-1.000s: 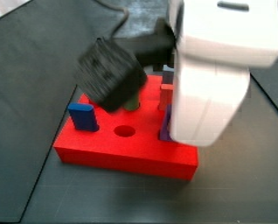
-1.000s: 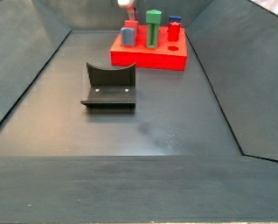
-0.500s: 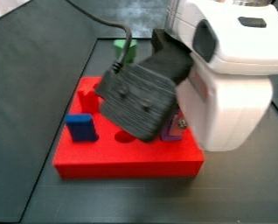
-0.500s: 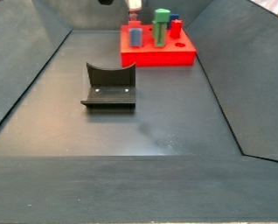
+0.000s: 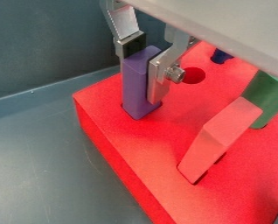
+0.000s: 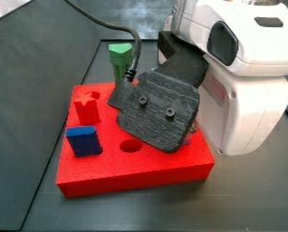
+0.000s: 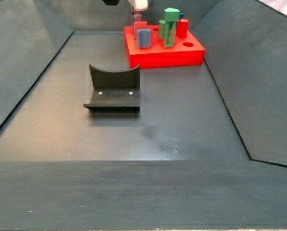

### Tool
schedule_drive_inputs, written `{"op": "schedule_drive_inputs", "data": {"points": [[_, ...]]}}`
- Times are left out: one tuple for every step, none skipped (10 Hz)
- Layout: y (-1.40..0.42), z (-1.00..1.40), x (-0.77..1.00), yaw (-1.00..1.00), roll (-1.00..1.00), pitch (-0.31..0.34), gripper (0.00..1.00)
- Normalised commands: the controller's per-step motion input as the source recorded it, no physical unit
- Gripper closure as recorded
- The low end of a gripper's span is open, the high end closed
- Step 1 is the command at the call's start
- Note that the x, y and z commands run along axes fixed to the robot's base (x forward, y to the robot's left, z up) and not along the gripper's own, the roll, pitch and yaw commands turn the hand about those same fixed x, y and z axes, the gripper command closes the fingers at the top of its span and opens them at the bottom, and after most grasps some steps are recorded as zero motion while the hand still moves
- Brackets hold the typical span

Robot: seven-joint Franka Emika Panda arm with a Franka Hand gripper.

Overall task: Pick up the rectangle object. Move up. Move to above the board. Insert the rectangle object.
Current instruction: Insert the rectangle object.

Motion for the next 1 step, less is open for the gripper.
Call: {"op": "schedule_drive_inputs", "data": {"points": [[0.00, 0.00, 0.00, 0.00, 0.00, 0.000, 1.00]]}}
